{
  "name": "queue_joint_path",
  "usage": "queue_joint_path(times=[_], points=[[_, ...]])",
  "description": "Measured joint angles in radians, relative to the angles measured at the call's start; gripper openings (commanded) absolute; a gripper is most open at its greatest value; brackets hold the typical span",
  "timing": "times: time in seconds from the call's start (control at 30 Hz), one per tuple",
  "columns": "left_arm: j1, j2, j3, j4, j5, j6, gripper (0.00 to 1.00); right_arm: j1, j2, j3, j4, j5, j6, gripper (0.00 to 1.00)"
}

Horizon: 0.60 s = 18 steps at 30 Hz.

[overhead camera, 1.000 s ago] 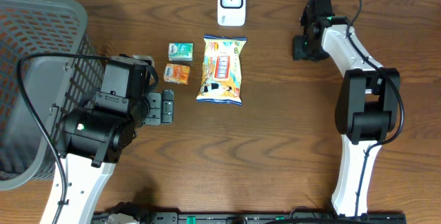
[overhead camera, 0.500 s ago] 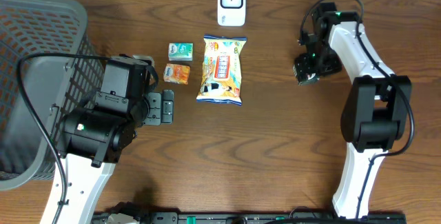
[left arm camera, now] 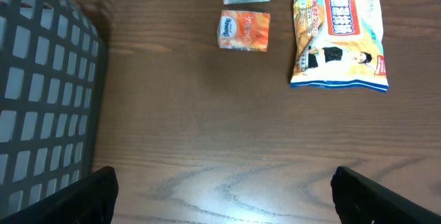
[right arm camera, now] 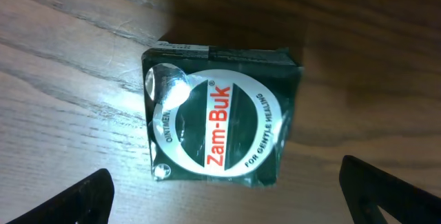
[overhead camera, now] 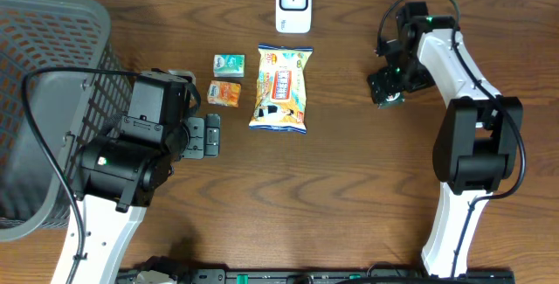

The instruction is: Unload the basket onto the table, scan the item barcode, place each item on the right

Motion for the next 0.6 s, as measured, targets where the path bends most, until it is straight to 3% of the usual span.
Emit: queue_joint_path(times=[0.33,0.6], points=[[0.000,0.000,0.000,0.000,0.000,0.000,0.98,-0.011,-0.006,-0.134,0.179,-0.019,-0.048,0.98],[0.000,0.000,0.000,0.000,0.000,0.000,0.98,-0.011,-0.011,-0.146,0.224,-0.046,-0.072,0.93]])
